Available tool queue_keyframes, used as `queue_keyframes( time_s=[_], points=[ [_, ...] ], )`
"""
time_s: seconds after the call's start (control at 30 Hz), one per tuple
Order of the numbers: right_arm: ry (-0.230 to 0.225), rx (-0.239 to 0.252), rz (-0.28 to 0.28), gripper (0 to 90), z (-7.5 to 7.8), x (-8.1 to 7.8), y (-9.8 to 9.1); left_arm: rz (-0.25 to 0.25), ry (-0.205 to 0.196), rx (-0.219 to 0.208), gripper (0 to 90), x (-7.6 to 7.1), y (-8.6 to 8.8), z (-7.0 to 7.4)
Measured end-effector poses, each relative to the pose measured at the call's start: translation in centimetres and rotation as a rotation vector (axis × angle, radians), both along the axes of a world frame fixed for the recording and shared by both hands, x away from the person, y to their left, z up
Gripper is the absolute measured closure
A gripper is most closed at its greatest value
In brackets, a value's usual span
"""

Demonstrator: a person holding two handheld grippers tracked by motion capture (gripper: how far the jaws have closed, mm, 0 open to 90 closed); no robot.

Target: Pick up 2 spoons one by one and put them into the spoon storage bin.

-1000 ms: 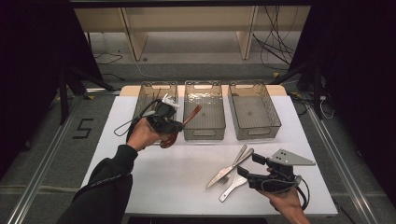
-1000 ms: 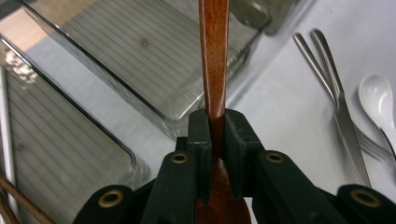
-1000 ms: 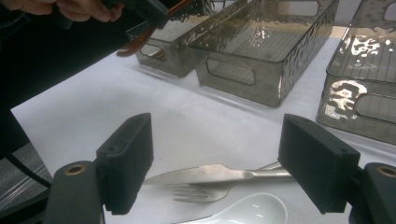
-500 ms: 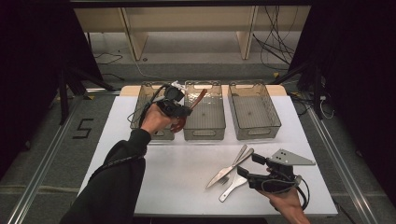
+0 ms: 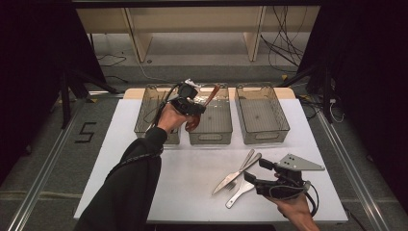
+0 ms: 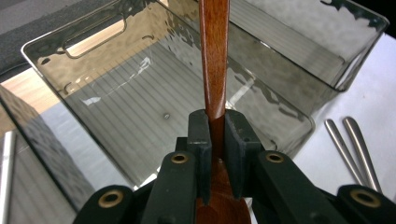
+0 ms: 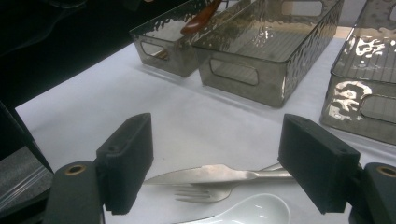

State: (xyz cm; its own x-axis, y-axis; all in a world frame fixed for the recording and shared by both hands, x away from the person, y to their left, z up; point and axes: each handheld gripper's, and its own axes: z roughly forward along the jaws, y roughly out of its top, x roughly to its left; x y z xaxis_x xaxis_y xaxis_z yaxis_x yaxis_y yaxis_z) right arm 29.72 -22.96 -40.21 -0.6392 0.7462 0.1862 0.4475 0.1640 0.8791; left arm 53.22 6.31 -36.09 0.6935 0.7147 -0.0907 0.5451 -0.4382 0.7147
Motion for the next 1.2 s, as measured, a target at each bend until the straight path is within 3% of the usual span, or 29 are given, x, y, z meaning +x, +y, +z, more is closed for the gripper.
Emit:
queue_keyframes(
  time_s=[0.6,0.97,1.2],
  points=[
    [0.0,0.003,0.002,26.9,0.1,0.0,-0.1,0.031,0.011,-0.018,80.8,1.6,-0.8,-1.6],
    [0.008,0.004,0.006,27.0,0.0,0.0,0.1,0.051,0.011,-0.023,78.9,1.7,-1.0,-2.4],
    [0.008,0.006,0.003,26.9,0.0,0.0,-0.1,0.053,0.025,-0.025,56.2,1.2,-0.6,-1.8]
  ],
)
